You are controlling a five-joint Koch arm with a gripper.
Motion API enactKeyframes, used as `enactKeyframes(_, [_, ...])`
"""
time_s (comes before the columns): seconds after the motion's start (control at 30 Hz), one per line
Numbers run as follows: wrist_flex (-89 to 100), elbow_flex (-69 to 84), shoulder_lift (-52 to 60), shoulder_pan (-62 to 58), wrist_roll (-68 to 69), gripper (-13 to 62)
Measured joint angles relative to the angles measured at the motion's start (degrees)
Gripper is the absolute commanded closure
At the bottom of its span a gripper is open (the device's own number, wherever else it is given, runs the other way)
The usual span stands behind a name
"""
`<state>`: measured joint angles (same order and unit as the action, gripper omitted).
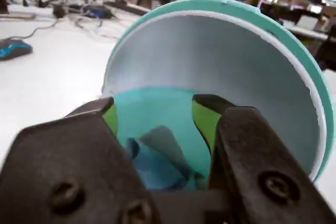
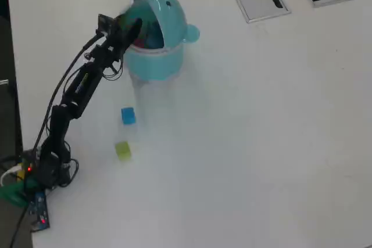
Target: Grasp RGB lego blocks and put them in the bin one by one.
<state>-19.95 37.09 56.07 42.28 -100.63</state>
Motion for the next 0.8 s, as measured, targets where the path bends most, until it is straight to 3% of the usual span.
enactKeyframes(0.43, [-10.8, 1.0, 5.9, -1.4, -1.1, 20.8])
enactKeyframes(0.8, [-11.0, 35.9, 31.5, -6.8, -1.0, 19.8])
